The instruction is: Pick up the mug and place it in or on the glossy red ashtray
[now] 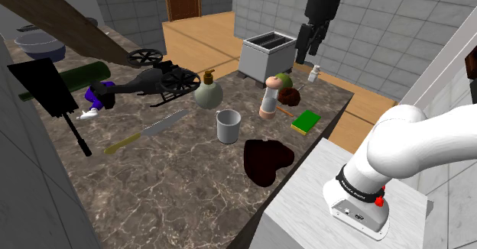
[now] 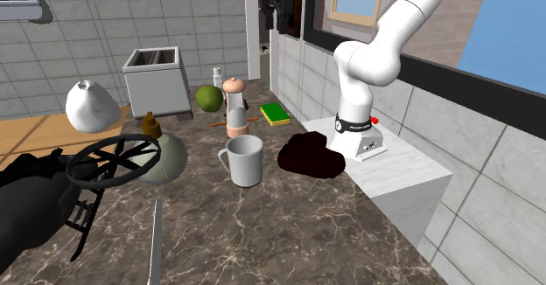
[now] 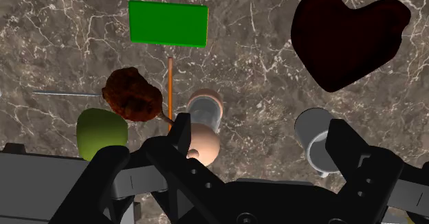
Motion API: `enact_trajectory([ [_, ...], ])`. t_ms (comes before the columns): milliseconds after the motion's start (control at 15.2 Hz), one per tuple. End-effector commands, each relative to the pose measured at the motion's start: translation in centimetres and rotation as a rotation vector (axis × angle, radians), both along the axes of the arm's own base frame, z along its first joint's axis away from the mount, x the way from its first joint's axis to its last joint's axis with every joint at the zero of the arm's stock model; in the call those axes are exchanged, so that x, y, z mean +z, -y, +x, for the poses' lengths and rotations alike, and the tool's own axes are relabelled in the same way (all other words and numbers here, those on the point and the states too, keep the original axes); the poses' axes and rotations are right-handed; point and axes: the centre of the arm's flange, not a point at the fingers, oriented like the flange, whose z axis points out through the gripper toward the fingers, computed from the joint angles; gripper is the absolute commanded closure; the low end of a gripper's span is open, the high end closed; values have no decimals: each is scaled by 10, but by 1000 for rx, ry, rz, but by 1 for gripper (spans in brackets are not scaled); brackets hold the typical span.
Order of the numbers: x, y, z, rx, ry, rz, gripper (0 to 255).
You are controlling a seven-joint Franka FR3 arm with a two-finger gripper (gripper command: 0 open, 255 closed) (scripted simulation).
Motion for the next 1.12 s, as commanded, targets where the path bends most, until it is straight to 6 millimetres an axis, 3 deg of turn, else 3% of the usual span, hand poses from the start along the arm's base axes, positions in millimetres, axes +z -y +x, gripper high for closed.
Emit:
enact_trajectory([
  [0,0,0,0,0,0,0,0],
  [1056,-136,-147,73,-35,59,-49,0],
])
